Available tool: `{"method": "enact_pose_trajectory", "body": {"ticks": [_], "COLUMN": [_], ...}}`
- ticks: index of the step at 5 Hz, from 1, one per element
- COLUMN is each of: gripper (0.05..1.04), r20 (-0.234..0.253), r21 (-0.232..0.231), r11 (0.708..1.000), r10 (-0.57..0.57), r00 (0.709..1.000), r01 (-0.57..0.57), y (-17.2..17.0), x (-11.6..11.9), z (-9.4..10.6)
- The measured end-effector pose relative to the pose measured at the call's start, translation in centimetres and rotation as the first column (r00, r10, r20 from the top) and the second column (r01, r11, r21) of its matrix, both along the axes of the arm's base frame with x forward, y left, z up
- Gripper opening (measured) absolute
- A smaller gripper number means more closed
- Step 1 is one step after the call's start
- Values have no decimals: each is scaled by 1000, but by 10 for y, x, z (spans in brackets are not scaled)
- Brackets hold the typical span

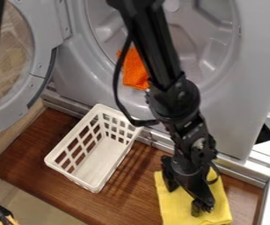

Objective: Move the yellow cloth to the center of the table

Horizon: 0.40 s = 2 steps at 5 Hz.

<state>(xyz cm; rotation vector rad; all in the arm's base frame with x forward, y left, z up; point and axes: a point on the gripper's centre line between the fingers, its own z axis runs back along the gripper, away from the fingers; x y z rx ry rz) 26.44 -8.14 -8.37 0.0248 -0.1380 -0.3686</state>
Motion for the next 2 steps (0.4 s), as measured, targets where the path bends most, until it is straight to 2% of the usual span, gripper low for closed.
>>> {"method": "enact_pose_trajectory", "body": {"ticks": [2], "gripper": [1001], "r20": [-12], "r21": [29], "r11": [997], "r10": [76], "r00": [997], "r01": [-75], "y": [33], "x": [-6], "z": [1]}}
